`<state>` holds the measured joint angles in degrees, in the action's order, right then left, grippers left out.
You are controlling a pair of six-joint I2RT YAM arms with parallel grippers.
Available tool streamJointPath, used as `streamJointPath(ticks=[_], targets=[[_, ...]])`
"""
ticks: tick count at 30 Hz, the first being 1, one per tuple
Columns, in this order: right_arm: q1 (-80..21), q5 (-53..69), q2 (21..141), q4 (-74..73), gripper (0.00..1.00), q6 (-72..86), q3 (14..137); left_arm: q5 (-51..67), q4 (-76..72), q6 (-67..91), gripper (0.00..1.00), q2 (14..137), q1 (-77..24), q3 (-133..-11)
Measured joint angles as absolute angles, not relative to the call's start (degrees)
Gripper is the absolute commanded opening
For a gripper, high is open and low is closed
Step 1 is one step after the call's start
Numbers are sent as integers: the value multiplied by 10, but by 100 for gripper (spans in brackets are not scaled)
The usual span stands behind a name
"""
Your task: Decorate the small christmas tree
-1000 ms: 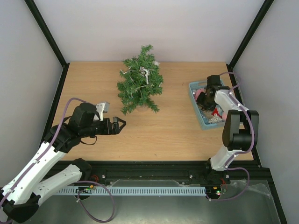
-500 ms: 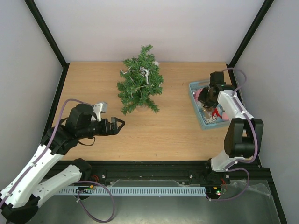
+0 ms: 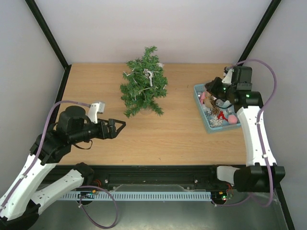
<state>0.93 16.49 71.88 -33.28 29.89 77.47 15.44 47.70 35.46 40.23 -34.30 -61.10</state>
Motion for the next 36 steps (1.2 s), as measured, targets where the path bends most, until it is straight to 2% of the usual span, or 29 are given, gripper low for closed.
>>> streamJointPath(ticks=[4, 10, 16, 22, 27, 33, 34, 36], targets=[[-28, 304, 685, -312, 1, 353, 766, 182, 462, 335, 99, 419, -343, -644], [-175, 425, 676, -258, 1, 451, 760, 264, 415, 297, 100, 466, -343, -676], [-293, 464, 676, -217, 1, 520, 770, 364, 349, 279, 98, 472, -343, -674], [-376, 485, 686, -127, 1, 594, 771, 414, 302, 270, 85, 461, -343, -668], [-430, 489, 711, -71, 1, 636, 771, 439, 269, 274, 79, 456, -343, -647], [-460, 488, 737, -45, 1, 656, 776, 448, 245, 278, 60, 460, -343, -644], [-461, 488, 738, -43, 1, 658, 776, 449, 242, 279, 55, 459, -343, -644], [-462, 489, 739, -39, 1, 661, 778, 450, 235, 277, 31, 459, -343, -641]])
